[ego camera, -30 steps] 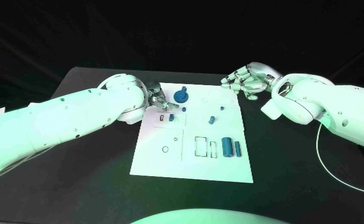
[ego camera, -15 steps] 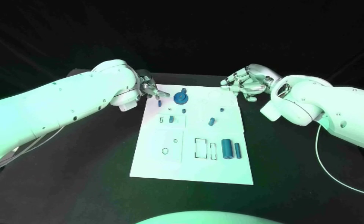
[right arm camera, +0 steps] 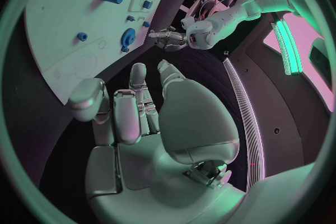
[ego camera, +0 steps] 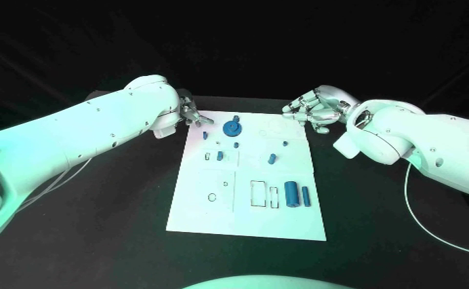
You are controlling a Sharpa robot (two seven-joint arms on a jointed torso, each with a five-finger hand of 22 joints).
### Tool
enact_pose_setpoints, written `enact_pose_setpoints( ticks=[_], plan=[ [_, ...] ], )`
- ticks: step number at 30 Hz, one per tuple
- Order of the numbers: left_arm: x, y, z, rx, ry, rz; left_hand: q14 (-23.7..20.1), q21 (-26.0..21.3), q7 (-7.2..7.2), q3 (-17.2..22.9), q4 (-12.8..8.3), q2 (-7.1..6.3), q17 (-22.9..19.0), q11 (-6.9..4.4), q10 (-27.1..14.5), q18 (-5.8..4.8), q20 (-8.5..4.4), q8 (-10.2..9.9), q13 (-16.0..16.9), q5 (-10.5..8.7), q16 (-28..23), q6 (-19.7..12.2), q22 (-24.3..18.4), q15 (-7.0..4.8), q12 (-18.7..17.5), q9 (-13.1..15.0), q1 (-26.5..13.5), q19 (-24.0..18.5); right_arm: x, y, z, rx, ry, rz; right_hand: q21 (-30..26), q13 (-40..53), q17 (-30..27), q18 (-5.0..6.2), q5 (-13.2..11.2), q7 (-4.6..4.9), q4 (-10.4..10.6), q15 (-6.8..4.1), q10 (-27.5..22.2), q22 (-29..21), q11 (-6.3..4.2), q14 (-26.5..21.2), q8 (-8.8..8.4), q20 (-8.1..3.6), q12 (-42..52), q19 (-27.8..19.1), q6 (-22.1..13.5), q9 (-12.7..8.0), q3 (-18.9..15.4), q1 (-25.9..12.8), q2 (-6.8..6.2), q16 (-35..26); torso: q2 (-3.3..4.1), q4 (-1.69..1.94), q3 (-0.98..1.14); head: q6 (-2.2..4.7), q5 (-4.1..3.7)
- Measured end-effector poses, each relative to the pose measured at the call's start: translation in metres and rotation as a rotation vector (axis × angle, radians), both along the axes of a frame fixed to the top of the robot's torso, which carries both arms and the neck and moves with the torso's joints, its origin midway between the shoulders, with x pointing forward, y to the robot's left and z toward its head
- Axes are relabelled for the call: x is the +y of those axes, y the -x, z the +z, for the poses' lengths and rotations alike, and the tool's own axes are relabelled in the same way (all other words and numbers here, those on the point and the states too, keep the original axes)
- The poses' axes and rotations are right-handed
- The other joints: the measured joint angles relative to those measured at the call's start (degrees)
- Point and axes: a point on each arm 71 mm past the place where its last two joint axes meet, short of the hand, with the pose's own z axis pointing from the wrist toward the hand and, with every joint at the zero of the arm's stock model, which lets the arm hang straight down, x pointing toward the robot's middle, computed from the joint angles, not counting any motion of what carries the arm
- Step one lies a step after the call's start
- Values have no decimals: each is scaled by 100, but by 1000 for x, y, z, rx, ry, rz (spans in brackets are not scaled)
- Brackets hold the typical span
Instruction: Assemble the parts on the task board
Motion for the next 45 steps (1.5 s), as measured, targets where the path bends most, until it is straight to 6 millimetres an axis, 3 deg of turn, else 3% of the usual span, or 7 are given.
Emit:
enact_pose_setpoints(
  ticks=[4, 14, 26, 45],
  plan=[
    [-4, -2, -4, 20, -17, -19, 0, 39, -38, -67, 7, 87, 0, -20, 61, 0, -2, 62, 84, 0, 0, 39, 55, 0, 94, 20, -40, 39, 1, 0, 0, 1, 0, 1, 0, 0, -7, 0, 0, 0, 0, 0, 0, -5, 0, 0, 0, 0, 0, 0, 0, 0, 0, 0, 0, 0, 5, -4, -4, 0, -1],
    [-6, -1, -9, 65, -48, -51, 0, 68, -53, -98, 7, 93, 4, -32, 73, 0, -22, 90, 118, 0, 0, 53, 86, 0, 123, 31, -41, 59, 1, 0, -1, 1, 0, 1, -35, -6, -21, 0, 0, 0, 0, 0, 0, -33, 0, 0, 0, 0, 0, 0, 0, 0, 0, 0, 0, 0, 3, -1, -2, -18, 14],
    [-7, 0, -11, 89, -61, -67, 1, 90, -80, -129, -25, 272, 4, -61, 101, 0, -43, 172, 150, 0, 0, 80, 124, -42, 177, 76, 91, 79, 0, -1, -1, 1, 0, 0, -35, -6, -37, 0, 0, 0, -1, 0, 1, -35, 1, 0, 0, 0, 0, 0, 0, 0, 1, 0, 0, -32, 1, 1, 0, -25, 18],
    [-9, 1, -12, 100, -61, -74, 9, 90, -94, 51, -151, 499, 2, -81, 122, 0, -63, 239, 123, 1, 0, 66, 146, -53, 198, 131, 761, 100, 0, -1, -1, 2, 1, 2, -35, -12, -55, 0, 22, 0, -1, 0, 1, -41, 1, 0, 0, 0, 0, 0, 0, 0, 1, 0, 0, -32, 3, 0, 0, -35, 32]
  ],
)
